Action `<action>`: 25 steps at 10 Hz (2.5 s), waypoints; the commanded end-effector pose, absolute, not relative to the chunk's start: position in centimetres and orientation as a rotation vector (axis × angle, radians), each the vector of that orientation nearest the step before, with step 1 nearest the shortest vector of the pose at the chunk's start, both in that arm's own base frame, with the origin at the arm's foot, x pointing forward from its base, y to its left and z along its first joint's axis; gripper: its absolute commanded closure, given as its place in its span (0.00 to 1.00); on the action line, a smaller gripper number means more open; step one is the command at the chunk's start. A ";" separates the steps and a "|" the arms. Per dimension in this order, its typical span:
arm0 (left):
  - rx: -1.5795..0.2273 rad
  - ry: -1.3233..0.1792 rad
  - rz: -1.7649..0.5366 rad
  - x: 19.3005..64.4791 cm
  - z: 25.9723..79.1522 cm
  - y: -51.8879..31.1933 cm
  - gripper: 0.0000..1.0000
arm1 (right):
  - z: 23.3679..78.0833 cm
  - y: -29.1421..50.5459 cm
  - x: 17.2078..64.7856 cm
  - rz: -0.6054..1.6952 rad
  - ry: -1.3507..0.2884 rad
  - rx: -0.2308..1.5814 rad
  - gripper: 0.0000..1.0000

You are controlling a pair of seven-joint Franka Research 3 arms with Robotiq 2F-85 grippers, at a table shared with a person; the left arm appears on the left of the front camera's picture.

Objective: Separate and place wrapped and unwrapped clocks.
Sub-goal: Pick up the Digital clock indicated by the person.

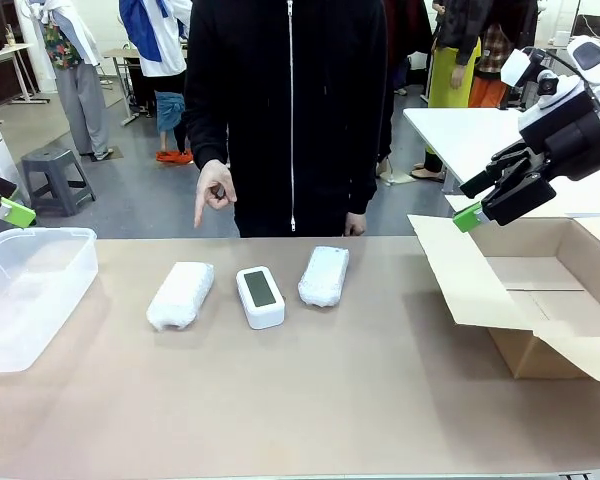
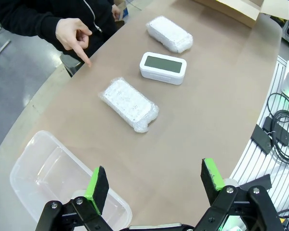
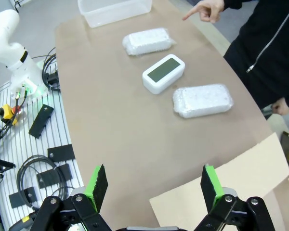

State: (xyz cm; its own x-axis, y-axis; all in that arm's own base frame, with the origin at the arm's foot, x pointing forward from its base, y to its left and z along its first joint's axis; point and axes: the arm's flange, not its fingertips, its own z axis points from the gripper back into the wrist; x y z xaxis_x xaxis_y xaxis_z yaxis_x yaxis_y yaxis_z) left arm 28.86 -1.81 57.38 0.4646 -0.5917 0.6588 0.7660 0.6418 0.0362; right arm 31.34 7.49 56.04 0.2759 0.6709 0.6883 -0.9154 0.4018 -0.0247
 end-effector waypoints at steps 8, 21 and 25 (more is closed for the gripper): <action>-0.290 -0.696 -0.853 28.8 57.4 -1.8 0.00 | 56.0 7.6 31.4 1.125 -0.697 0.443 0.00; -0.290 -0.696 -0.853 28.8 57.4 -1.8 0.00 | 53.6 30.2 33.8 0.649 -0.461 0.451 0.00; -0.290 -0.696 -0.853 28.8 57.4 -1.8 0.00 | 47.5 38.9 38.2 0.406 -0.629 0.470 0.00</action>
State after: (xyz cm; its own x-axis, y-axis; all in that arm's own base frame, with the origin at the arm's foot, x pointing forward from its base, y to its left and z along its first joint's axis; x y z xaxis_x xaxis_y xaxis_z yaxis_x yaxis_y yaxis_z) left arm 28.81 -1.91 57.46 0.4627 -0.5943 0.6578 0.7662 0.6414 0.0405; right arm 37.02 37.34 48.39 0.7558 0.2673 0.5978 -0.5303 0.7853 0.3194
